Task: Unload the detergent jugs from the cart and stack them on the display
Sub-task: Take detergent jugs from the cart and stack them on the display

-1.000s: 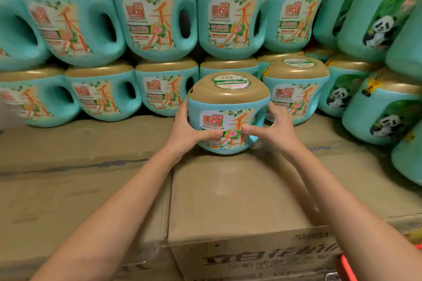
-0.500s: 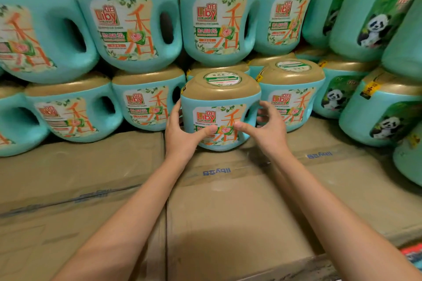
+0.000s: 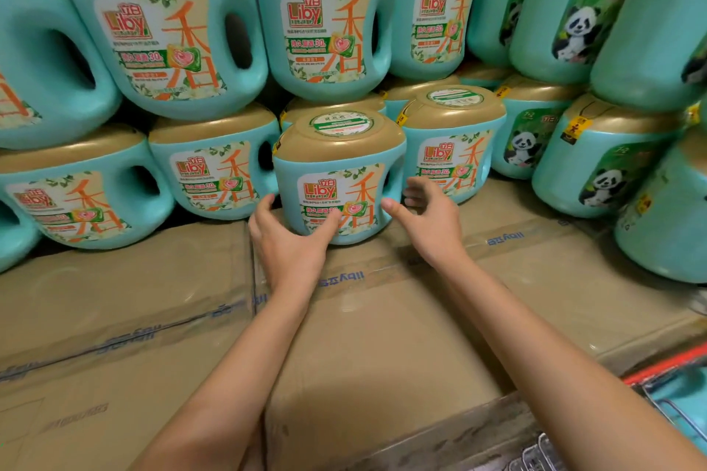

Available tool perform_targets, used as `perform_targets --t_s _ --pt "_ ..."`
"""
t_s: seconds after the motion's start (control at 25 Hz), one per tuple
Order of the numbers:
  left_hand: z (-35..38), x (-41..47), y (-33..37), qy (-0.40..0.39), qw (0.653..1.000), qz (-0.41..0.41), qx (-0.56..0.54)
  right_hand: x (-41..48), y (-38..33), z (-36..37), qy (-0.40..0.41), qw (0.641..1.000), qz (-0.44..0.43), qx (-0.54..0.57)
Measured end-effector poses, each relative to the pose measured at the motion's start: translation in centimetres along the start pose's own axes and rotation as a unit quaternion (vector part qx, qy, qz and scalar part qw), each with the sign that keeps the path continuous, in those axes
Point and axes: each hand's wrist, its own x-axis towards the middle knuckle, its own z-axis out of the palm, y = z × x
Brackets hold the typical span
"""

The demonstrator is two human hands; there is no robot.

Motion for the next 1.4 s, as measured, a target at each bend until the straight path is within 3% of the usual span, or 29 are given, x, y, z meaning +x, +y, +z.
perform_targets --t_s 0.12,0.2,0.32,0.64,0.92,1.16,1.24,1.4 --pt "-0.5 -2.4 1.5 0.050 0.988 -0.004 -0.143 -3.4 -0.2 -3.6 0.056 0.996 -0.027 0.061" --pt "-0.6 -4.6 3.2 0.019 0.972 0.017 -0.233 -6.8 0.4 -7.3 0.107 0.988 -0.048 0.101" --pt "1.1 -9.9 5.6 -0.082 0.956 0.042 -0.280 -12.2 2.0 -13.2 0.161 0.979 -0.031 0.121" --pt "11.6 -27.7 7.8 -0.383 0.886 0.008 -0.261 -23.2 8.3 -30.0 0.315 0.945 0.057 0.064" --pt "23.9 -37.7 5.9 -0.595 0.789 -0.001 -0.152 -29.1 15.6 -40.2 0.457 0.868 0.191 -0.043" --pt "34.5 -40.2 1.9 -0.663 0.748 0.008 -0.019 -27.0 21.6 -44.6 0.372 0.862 0.324 -0.117" --pt "36.5 -40.4 0.6 -0.680 0.732 -0.044 -0.015 -25.9 22.8 -44.8 0.319 0.863 0.341 -0.192" --pt "38.2 -40.7 -1.2 -0.718 0.676 -0.150 -0.066 -23.9 24.3 -44.4 0.203 0.802 0.423 -0.371"
